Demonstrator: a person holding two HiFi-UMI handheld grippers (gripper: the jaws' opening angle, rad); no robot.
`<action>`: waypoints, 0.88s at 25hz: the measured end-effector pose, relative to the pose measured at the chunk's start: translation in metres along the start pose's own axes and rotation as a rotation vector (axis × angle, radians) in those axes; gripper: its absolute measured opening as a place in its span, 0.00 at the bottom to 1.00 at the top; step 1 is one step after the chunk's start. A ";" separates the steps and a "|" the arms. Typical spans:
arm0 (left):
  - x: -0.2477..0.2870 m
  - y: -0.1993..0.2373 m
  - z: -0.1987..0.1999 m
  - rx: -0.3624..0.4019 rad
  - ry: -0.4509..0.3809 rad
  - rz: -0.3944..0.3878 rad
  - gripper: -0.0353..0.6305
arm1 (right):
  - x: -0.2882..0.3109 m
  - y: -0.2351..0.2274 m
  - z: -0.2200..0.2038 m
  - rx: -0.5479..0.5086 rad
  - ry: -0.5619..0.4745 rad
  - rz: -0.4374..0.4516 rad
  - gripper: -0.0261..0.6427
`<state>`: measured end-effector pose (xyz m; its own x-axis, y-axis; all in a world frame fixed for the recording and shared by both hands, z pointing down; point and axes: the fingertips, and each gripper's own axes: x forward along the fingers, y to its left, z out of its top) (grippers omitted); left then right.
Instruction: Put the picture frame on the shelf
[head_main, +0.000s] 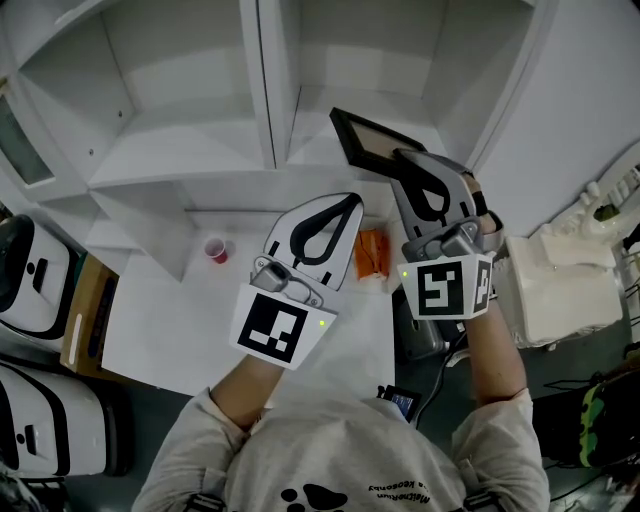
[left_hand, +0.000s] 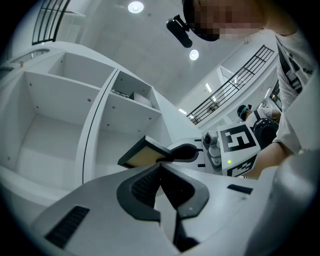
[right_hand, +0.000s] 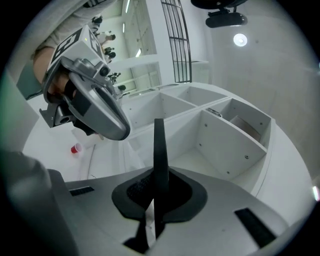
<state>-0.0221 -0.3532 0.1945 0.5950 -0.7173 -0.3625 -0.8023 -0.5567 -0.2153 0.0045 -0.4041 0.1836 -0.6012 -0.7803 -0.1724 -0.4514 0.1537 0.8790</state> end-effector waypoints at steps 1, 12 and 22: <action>0.001 0.000 0.000 0.001 -0.001 -0.002 0.08 | 0.003 0.003 -0.001 -0.024 0.009 0.014 0.12; 0.016 -0.001 -0.004 0.014 0.001 -0.025 0.08 | 0.031 0.024 -0.013 -0.201 0.107 0.187 0.12; 0.026 0.000 -0.009 0.031 0.012 -0.037 0.08 | 0.042 0.027 -0.022 -0.201 0.195 0.330 0.12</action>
<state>-0.0056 -0.3757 0.1931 0.6248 -0.7013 -0.3432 -0.7806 -0.5699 -0.2567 -0.0184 -0.4459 0.2099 -0.5470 -0.8121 0.2032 -0.1064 0.3082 0.9453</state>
